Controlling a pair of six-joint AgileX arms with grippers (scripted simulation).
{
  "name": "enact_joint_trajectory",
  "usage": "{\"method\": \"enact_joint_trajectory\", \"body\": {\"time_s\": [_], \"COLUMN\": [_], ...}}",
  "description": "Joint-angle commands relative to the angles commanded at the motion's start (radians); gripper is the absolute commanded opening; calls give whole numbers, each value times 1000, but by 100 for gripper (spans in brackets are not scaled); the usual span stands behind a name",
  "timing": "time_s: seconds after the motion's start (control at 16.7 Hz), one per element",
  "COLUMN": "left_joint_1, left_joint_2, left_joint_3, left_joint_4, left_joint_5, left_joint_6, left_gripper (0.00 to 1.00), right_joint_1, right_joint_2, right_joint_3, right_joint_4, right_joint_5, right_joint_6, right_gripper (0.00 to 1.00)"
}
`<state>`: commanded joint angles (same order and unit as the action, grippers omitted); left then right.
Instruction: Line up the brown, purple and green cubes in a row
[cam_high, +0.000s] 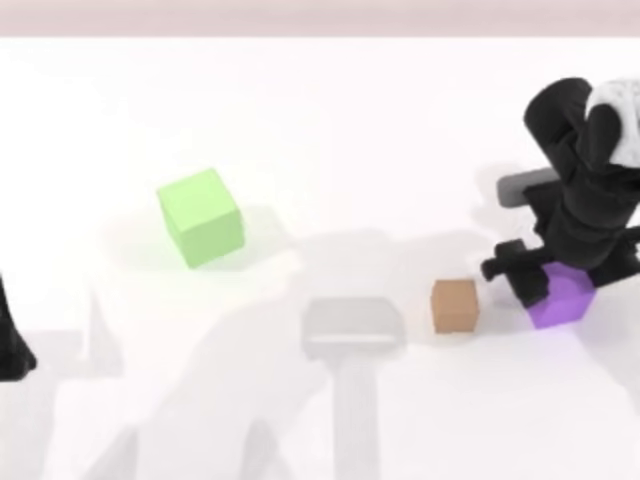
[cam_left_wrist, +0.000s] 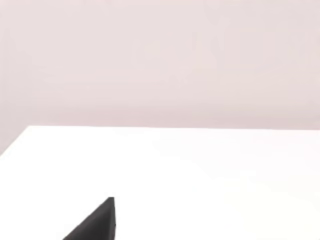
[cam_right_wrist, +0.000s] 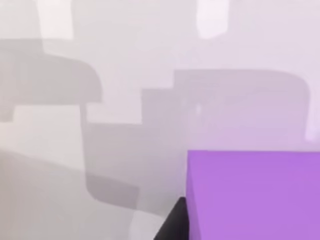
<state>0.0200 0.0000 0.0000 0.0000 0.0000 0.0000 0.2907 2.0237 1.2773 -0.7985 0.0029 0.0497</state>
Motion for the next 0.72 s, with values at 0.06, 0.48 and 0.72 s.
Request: {"method": "enact_joint_trajectory", "body": {"time_s": [0.06,0.48,0.72], "left_joint_1": [0,0,0], "left_joint_2": [0,0,0], "left_joint_3": [0,0,0], "left_joint_4": [0,0,0], "left_joint_5": [0,0,0], "left_joint_6": [0,0,0], "left_gripper": [100,100,100], "right_joint_1": [0,7,8], "right_joint_2": [-5,-90,-98], "right_joint_3": [11,143,153], "right_joint_4": [-14,-236,-252], "right_joint_5": [0,-1,-1], "right_joint_6": [0,-2,-3], "right_gripper": [0,0,0]}}
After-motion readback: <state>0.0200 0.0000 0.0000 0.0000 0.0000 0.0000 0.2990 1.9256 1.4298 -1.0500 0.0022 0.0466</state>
